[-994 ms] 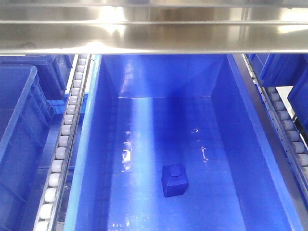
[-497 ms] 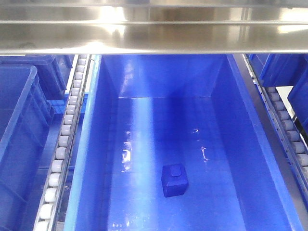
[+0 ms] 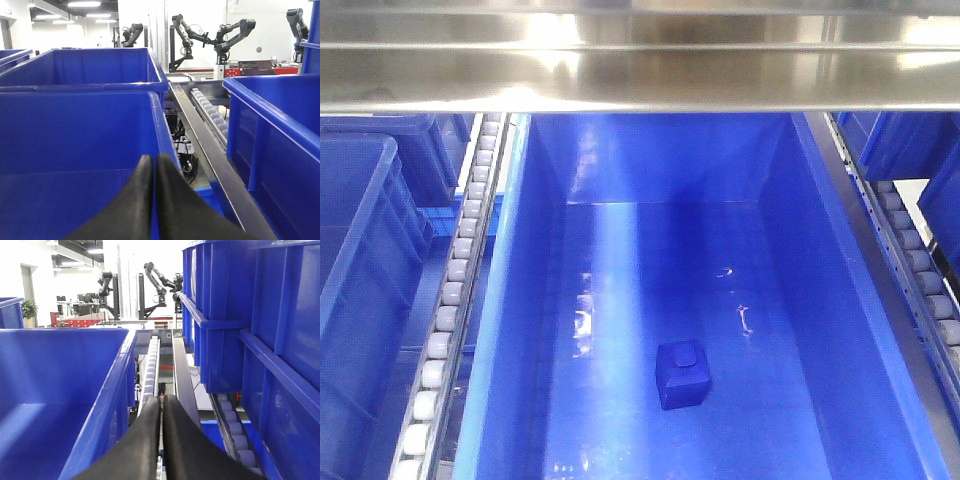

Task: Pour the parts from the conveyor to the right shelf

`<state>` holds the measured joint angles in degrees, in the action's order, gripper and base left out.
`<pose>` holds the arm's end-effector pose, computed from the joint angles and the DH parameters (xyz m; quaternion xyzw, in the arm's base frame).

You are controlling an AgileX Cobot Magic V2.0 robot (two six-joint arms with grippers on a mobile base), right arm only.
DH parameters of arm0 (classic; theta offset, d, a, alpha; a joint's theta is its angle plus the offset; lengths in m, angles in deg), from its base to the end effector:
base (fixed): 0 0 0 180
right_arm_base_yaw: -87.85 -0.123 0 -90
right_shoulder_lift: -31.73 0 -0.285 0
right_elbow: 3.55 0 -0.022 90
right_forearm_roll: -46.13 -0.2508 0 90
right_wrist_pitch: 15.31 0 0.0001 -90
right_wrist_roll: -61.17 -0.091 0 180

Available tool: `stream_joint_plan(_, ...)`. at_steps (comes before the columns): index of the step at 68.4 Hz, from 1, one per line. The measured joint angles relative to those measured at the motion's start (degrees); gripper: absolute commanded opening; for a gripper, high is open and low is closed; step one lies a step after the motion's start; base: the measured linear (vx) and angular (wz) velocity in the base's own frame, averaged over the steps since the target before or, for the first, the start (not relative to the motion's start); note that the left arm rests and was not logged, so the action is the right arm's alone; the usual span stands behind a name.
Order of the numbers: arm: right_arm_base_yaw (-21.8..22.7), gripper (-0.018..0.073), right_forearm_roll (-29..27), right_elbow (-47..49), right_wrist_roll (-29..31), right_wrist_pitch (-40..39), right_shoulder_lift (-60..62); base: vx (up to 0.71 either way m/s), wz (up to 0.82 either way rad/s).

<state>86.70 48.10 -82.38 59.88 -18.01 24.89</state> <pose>0.0558 0.0013 0.2089 -0.0112 0.6623 0.0036 0.7491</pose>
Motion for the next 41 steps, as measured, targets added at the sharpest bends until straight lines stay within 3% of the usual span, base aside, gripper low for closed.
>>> stream_joint_plan(41, 0.0, -0.0009, 0.0, 0.0, 0.0, 0.0, 0.0, 0.00, 0.00)
